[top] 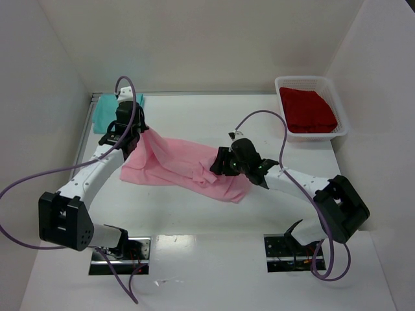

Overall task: Fold and stack the t-shirts
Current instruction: Flatten out the tshirt

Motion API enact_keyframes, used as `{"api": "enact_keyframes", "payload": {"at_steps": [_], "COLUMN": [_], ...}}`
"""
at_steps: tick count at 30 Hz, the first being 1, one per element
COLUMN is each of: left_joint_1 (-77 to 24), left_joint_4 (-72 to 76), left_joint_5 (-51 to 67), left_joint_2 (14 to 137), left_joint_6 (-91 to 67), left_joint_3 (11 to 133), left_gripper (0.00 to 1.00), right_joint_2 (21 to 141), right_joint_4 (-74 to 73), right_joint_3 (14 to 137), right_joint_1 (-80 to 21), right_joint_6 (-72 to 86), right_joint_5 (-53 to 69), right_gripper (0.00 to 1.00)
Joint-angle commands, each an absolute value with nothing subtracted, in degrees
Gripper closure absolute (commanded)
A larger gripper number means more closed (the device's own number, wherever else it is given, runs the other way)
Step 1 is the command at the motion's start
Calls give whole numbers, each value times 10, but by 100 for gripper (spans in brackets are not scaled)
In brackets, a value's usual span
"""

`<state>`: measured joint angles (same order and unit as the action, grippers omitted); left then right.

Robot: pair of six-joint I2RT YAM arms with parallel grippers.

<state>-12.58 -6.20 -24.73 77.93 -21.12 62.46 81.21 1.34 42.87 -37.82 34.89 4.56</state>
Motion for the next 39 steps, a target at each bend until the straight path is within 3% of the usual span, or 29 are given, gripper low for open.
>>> {"api": "enact_keyframes", "payload": {"at_steps": [1,7,12,15,19,21,26,34,38,39], "left_joint_1": [-127,-127,-127,-127,-127,-127,-127,-127,-127,-127], "left_joint_4": [-40,-40,-40,-40,-40,-40,-40,-40,-40,-40], "left_joint_5": [-244,-244,-244,-244,-244,-244,-244,-244,-244,-244], "left_joint_2": [786,791,791,791,791,791,791,796,796,796], "left_joint_6": [-204,-204,-204,-204,-204,-204,-204,-204,-204,-204], "left_joint_3": [624,624,624,624,624,624,624,624,624,624], "left_gripper": [100,100,100,100,100,100,100,100,100,100], "right_joint_2": [809,815,836,842,847,847,829,848,868,868], "right_joint_4": [47,47,53,53,42,36,22,34,40,35], "right_joint_3": [454,460,465,470,470,475,475,470,476,476], "right_joint_1": [-376,-376,-381,-381,-381,-381,-381,-387,-398,-398], "right_joint_6": [352,358,358,358,352,347,347,347,342,342], "right_joint_5": [39,39,51,51,51,51,39,54,54,54], "right_gripper": [43,44,54,65,65,53,51,62,64,70]}}
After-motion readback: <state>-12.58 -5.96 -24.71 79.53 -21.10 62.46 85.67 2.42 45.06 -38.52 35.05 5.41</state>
